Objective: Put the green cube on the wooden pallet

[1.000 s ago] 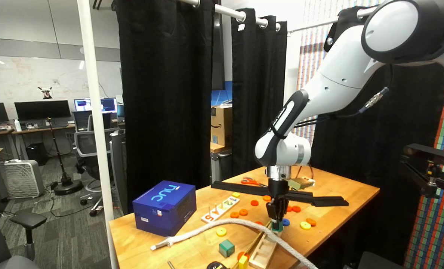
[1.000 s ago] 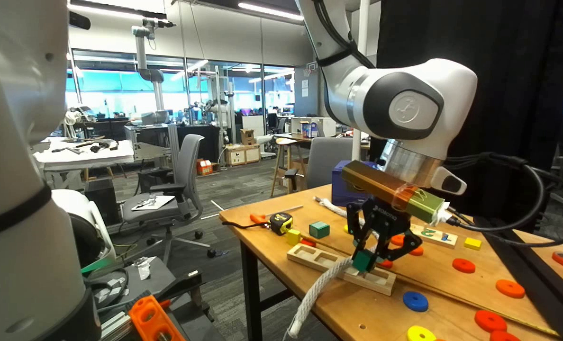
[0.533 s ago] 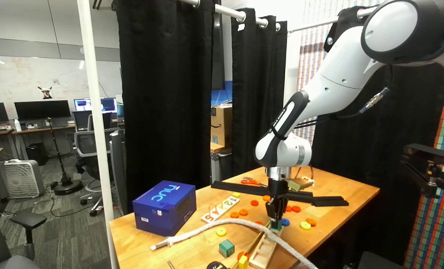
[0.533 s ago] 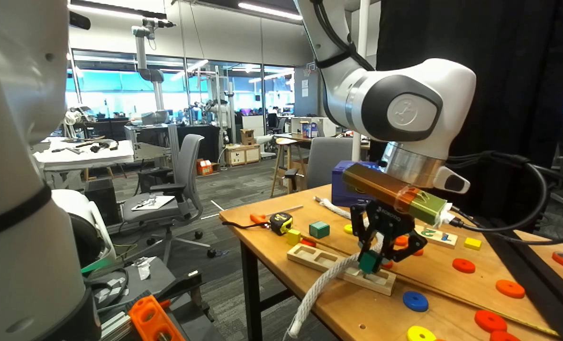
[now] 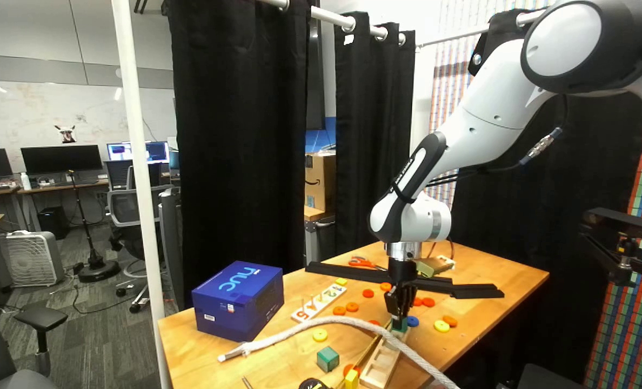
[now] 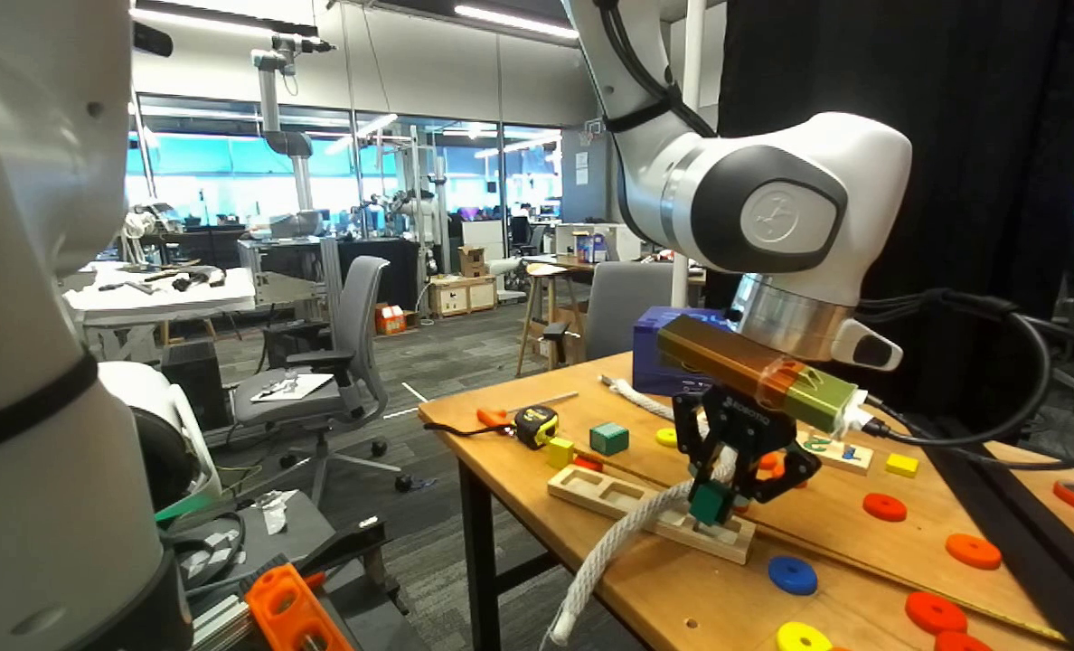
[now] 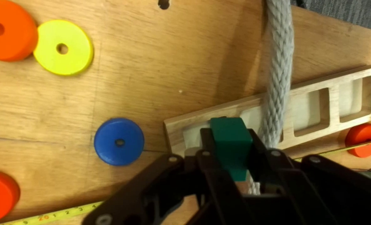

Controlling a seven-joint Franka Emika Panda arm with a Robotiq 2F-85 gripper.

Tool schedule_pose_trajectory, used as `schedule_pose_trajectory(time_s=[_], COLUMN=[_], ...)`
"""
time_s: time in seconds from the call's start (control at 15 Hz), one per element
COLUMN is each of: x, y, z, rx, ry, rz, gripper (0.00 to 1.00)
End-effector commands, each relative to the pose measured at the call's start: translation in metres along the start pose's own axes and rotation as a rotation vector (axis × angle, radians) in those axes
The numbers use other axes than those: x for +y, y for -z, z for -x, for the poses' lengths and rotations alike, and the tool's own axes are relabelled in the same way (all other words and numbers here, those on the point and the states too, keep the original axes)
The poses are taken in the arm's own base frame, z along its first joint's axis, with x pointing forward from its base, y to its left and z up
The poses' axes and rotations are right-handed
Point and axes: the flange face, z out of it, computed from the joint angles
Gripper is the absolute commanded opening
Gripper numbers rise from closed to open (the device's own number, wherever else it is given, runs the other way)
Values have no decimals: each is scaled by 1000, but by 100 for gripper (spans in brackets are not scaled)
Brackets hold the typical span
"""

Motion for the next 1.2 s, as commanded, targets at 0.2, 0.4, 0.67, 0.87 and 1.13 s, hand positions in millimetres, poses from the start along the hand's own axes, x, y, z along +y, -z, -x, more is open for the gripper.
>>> schedule_pose_trajectory(time_s=[0.2,0.4,0.67,0.87,1.13], x=[6,8,11,11,11], y=[-2,-5,-11,-11,-11], z=[-2,-4,-5,-5,-5], rx=[50,72,82,88,78], ry=[-47,-53,-57,-60,-80], rz=[20,29,40,43,32], gripper=[21,21,21,21,54])
